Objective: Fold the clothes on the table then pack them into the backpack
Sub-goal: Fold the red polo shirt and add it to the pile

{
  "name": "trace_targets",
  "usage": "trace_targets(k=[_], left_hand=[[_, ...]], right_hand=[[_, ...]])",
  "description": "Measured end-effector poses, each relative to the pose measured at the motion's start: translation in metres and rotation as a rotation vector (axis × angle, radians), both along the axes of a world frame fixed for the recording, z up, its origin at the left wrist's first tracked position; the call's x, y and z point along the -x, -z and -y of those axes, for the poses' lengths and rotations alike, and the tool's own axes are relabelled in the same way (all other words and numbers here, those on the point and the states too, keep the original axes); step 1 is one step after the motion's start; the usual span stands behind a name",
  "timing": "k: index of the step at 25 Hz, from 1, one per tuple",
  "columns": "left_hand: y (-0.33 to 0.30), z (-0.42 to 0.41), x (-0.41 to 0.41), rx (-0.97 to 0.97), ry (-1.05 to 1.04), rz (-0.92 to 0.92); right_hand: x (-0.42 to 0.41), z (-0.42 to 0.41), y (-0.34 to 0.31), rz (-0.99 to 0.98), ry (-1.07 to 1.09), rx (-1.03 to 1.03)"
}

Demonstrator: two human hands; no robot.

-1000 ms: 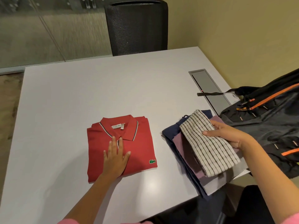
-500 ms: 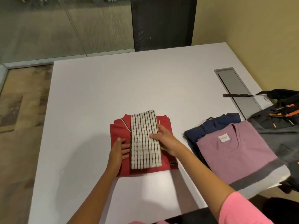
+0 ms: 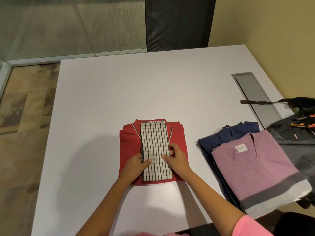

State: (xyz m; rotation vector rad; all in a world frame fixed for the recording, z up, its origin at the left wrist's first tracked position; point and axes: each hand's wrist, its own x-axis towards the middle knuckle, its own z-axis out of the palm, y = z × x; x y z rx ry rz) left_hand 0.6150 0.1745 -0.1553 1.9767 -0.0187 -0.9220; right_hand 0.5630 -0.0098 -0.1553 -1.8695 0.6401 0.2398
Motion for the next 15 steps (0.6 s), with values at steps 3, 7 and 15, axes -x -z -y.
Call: trace_targets(k=[3, 7, 15], left_hand=[[-0.005, -0.006, -0.009, -0.199, -0.048, 0.181], [0.0, -0.015, -0.025, -0.545, -0.249, 0.335], [0.016, -0.022, -0.044, -0.215, -0.336, 0.01]], right_hand=[[0.006, 0.005, 0.003, 0.038, 0.096, 0.163], [0.002, 0.017, 0.0, -0.175, 0.115, 0.411], [-0.015, 0.038, -0.002, -0.241, 0.333, -0.328]])
